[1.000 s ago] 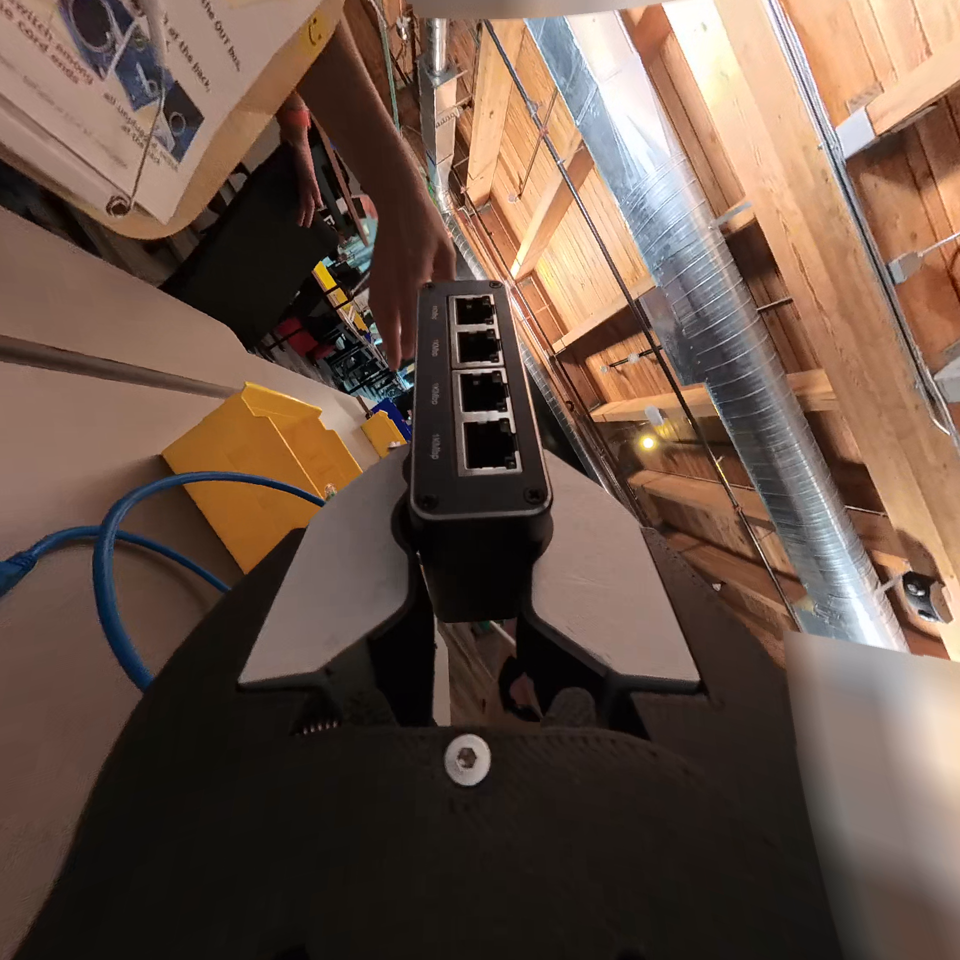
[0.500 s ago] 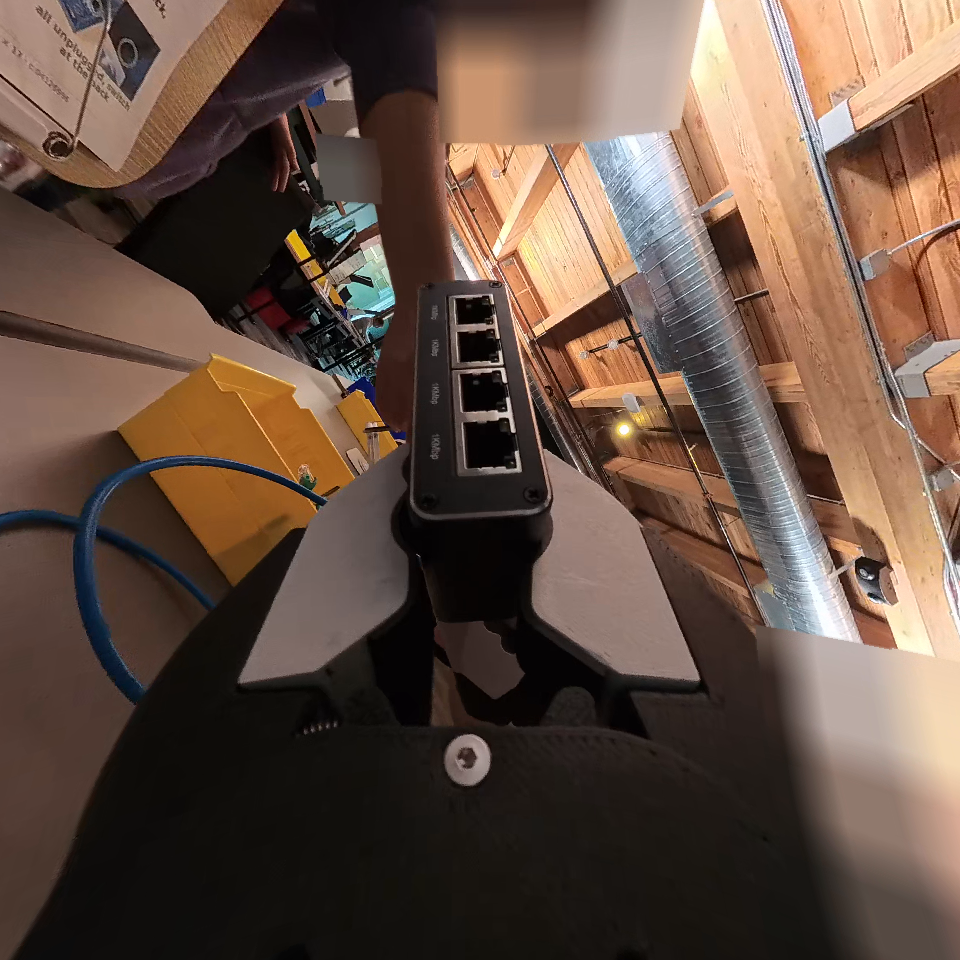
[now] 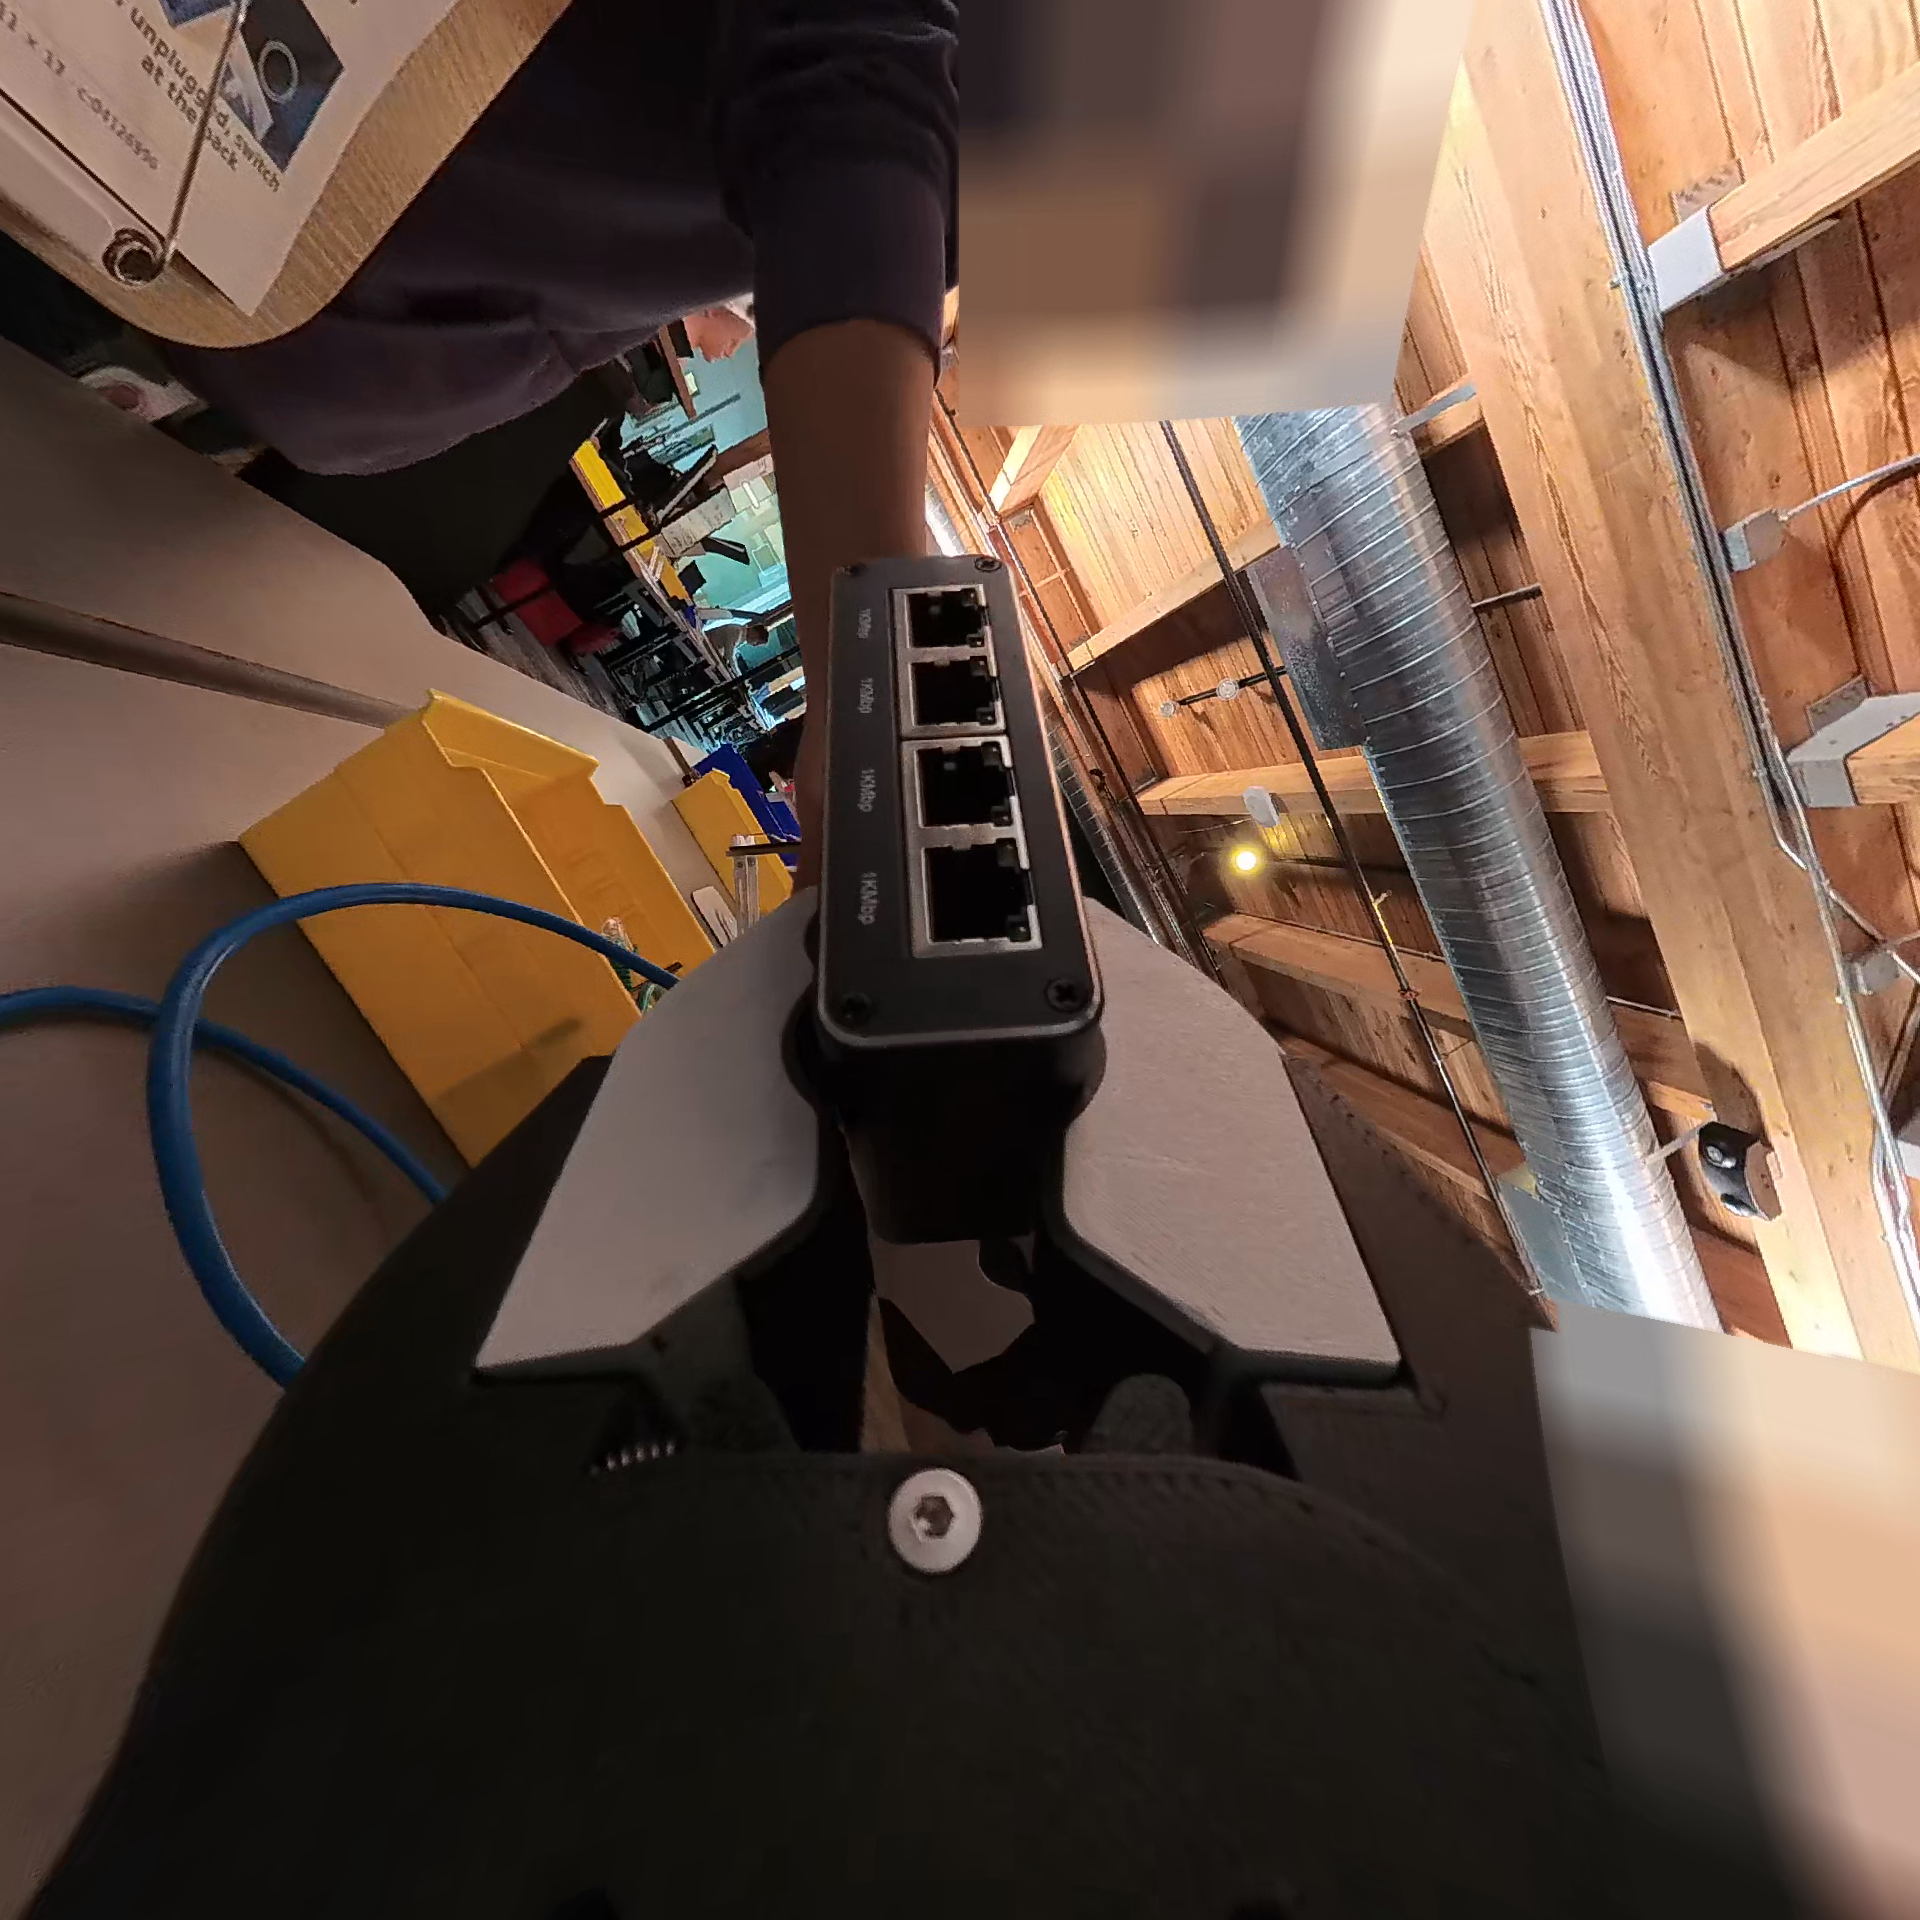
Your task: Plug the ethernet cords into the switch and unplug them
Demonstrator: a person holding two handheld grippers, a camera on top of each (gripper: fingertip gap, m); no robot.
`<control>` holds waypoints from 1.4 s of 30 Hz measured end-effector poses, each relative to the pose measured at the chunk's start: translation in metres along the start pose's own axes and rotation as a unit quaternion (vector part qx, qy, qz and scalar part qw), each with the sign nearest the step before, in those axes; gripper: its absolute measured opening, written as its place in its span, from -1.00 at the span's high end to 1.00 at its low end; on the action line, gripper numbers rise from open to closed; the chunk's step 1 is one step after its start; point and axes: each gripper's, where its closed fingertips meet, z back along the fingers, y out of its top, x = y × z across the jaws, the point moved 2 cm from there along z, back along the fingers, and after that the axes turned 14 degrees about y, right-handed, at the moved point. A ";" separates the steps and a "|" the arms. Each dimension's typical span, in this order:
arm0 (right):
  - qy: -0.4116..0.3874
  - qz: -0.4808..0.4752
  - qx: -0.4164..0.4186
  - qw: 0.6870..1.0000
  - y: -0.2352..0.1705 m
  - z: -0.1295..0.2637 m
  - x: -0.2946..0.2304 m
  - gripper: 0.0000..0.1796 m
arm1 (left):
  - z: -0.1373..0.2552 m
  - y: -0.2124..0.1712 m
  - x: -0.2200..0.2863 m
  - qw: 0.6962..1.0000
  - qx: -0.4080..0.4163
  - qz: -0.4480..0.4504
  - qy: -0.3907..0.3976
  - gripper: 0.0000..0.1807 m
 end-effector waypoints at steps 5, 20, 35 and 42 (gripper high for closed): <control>-0.005 0.011 -0.003 1.000 0.000 0.000 0.000 0.77 | 0.000 0.000 0.000 1.000 -0.002 0.000 -0.001 0.60; -0.014 0.038 -0.006 0.999 0.002 0.002 0.006 0.80 | 0.001 0.000 0.004 1.000 -0.003 0.006 -0.011 0.60; -0.025 0.050 -0.015 0.998 0.000 0.000 0.008 0.78 | 0.002 0.001 0.004 1.000 -0.001 0.008 -0.013 0.60; -0.036 0.074 -0.028 0.996 -0.001 -0.003 0.006 0.79 | 0.002 0.001 0.002 1.000 0.003 0.010 -0.006 0.60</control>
